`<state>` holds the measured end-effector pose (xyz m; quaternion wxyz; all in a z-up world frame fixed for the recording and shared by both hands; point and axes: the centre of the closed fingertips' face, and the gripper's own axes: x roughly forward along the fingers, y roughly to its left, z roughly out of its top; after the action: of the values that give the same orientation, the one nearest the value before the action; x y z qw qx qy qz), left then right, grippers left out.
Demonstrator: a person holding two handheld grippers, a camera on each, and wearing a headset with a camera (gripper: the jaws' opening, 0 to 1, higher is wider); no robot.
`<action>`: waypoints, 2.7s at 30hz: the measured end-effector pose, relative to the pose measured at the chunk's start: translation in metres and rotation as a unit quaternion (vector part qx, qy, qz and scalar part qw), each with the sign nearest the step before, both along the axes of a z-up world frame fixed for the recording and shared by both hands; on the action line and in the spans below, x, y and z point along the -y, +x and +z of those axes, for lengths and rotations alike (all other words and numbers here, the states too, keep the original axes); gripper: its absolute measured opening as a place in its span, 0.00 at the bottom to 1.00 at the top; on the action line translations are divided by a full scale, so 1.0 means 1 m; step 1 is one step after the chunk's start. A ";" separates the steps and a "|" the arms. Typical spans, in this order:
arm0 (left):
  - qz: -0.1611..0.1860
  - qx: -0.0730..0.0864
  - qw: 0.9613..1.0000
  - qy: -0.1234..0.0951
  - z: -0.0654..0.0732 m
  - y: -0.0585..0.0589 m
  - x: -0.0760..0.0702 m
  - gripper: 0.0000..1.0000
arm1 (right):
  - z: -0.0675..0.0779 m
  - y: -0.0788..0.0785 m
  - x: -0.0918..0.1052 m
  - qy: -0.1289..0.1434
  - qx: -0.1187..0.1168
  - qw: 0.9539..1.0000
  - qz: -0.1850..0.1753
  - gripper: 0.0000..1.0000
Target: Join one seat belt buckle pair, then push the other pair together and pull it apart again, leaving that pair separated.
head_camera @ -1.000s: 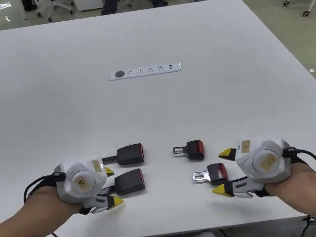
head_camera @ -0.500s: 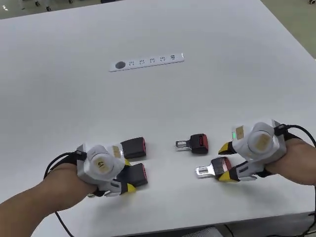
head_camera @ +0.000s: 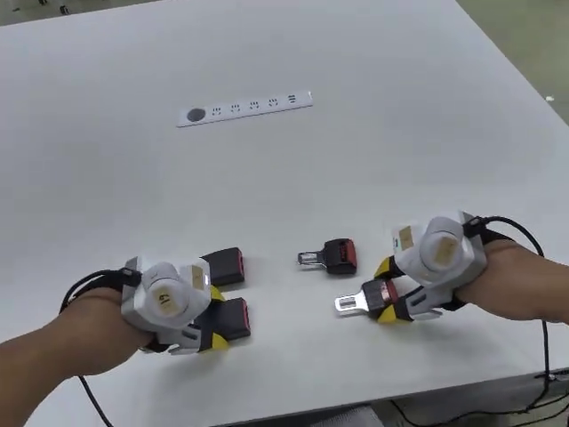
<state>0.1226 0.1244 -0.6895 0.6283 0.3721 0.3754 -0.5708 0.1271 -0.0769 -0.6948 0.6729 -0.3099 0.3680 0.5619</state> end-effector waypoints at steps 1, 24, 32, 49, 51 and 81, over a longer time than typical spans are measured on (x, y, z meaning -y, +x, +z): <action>-0.003 -0.001 1.000 0.004 0.000 0.000 0.000 0.35 | 0.000 0.000 0.000 0.000 0.000 1.000 -0.001 0.35; -0.016 -0.011 0.999 0.029 0.000 -0.002 0.003 0.35 | 0.001 -0.001 -0.013 0.016 0.004 0.999 -0.044 0.34; -0.019 -0.010 0.999 0.032 0.001 -0.004 0.003 0.34 | 0.001 -0.006 -0.037 0.032 0.008 0.999 -0.042 0.35; -0.012 -0.004 1.000 0.024 -0.003 0.001 -0.002 0.34 | 0.004 -0.007 -0.108 0.092 0.012 0.994 -0.056 0.35; -0.011 -0.003 1.000 0.023 -0.003 0.001 -0.002 0.34 | 0.003 -0.006 -0.114 0.094 0.013 0.994 -0.054 0.35; -0.015 -0.008 0.999 0.041 -0.003 0.002 -0.001 0.34 | 0.003 -0.001 -0.140 0.088 0.029 0.995 -0.028 0.34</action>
<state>0.1243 0.1258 -0.6927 0.6011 0.3986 0.3974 -0.5674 0.1258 0.0631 -0.6918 0.7236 -0.2550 0.3061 0.5636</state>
